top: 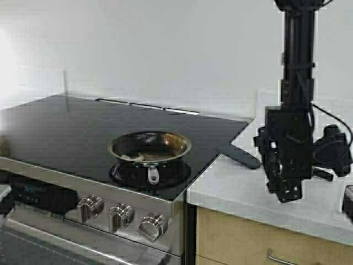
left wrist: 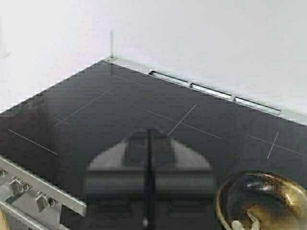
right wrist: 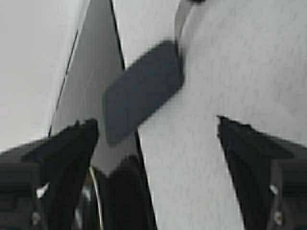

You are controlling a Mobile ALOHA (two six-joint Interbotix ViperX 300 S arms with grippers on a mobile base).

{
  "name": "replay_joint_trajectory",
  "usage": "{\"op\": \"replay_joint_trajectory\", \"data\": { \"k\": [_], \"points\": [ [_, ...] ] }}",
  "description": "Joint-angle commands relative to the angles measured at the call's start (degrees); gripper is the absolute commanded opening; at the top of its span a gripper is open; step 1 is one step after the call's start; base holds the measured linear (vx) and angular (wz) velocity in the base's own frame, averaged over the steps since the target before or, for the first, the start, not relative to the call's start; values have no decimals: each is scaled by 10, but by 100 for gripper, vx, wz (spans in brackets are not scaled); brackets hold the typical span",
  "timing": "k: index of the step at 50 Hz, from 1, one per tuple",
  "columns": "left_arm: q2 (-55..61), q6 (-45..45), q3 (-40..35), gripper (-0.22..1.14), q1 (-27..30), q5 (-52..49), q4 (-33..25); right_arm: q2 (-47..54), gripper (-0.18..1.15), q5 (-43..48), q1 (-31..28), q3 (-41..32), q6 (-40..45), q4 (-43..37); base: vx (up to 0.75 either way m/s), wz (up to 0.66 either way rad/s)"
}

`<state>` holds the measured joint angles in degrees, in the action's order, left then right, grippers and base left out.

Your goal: Add oil to the pan and cook the shrimp and serve it

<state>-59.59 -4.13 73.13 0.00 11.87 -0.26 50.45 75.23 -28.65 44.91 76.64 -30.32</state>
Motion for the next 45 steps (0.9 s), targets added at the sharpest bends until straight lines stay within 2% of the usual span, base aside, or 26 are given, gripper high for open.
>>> {"op": "replay_joint_trajectory", "data": {
  "k": [1, 11, 21, 45],
  "points": [
    [3, -1, -4, 3, 1, 3, 0, -12, 104, 5, 20, -12, 0, 2, 0, 0],
    [3, 0, -4, 3, 2, 3, 0, -8, 104, -25, 52, -40, -3, 19, 0, 0],
    [2, -1, -5, 3, 1, -4, 0, 0, 104, -68, 86, -79, 0, 85, 0, 0],
    [-3, -1, -7, 3, 1, -18, 0, 26, 104, -138, 105, -163, -3, 93, 0, 0]
  ]
}}
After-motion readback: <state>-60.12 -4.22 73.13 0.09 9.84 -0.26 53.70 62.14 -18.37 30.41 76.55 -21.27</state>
